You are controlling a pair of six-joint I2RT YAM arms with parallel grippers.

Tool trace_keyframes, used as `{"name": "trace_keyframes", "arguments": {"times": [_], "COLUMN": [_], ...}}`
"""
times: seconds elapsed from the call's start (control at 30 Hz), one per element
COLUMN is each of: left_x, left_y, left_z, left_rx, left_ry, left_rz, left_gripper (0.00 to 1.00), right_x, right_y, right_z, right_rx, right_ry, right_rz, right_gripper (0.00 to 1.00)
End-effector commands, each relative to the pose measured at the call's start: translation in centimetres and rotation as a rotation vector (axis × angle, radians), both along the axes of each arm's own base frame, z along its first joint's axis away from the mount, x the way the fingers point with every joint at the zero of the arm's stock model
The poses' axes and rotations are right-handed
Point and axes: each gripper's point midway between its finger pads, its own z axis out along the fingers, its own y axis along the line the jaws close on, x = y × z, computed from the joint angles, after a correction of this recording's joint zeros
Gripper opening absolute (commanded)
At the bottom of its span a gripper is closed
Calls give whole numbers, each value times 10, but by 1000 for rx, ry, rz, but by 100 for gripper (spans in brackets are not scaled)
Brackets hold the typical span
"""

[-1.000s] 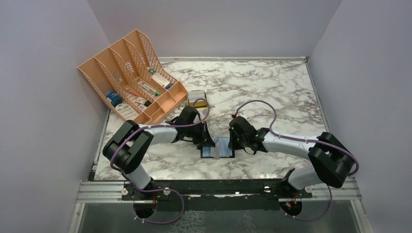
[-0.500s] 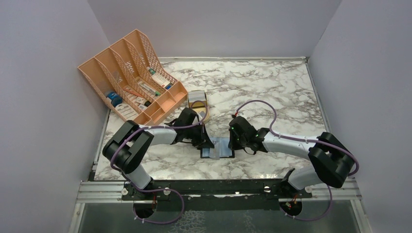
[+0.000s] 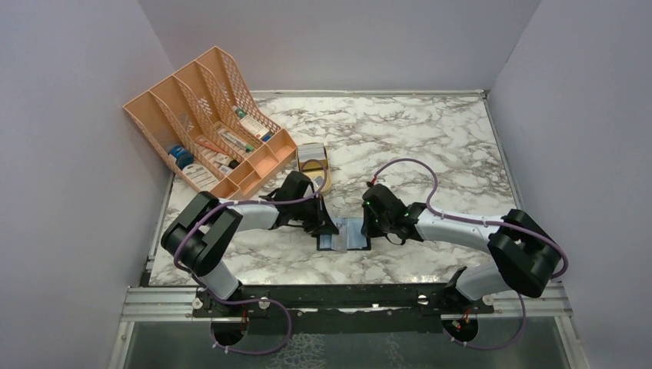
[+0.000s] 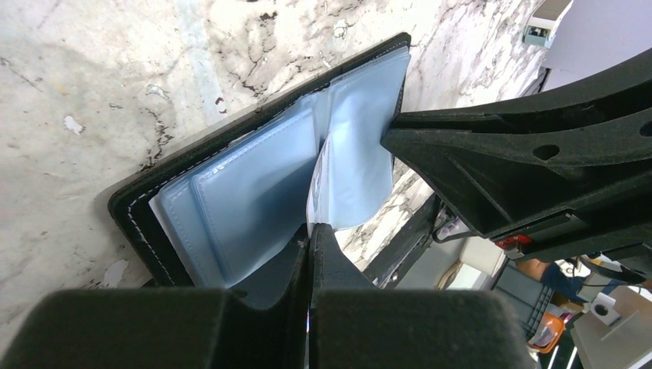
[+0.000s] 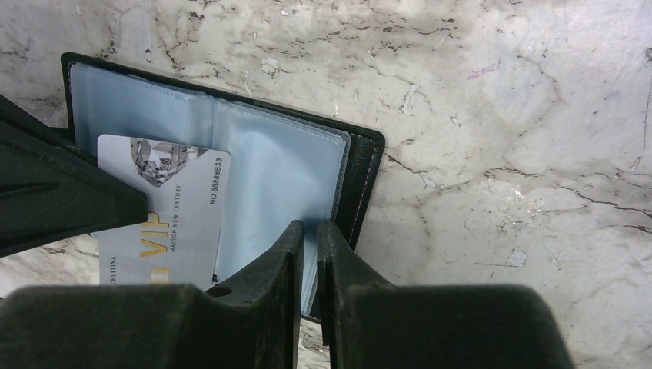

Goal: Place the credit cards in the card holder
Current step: Insert the credit card into the card holder.

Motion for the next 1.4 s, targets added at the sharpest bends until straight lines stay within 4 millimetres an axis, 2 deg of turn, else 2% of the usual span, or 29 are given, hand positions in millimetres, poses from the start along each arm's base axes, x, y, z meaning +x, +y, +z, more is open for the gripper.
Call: {"name": "trace_keyframes", "arguments": {"times": [0.0, 0.2, 0.53, 0.8, 1.0, 1.37], "left_x": [4, -1, 8, 16, 14, 18], "left_y": [13, 11, -2, 1, -4, -1], "left_z": [-10, -12, -5, -10, -13, -16], "left_rx": [53, 22, -33, 0, -8, 19], "left_ry": [-1, 20, -19, -42, -17, -44], "left_rz": [65, 69, 27, 61, 69, 122], "left_gripper": [0, 0, 0, 0, 0, 0], "right_x": [-5, -4, -7, -7, -8, -9], "right_y": [-10, -10, -10, -10, -8, -8], "right_z": [-8, -8, -11, -9, -8, -3], "right_rx": [-33, -31, -27, -23, -17, -1], "right_ry": [13, 9, 20, 20, 20, 16], "right_rz": [-19, -20, -18, -17, -11, -20], "right_gripper": [12, 12, 12, 12, 12, 12]}}
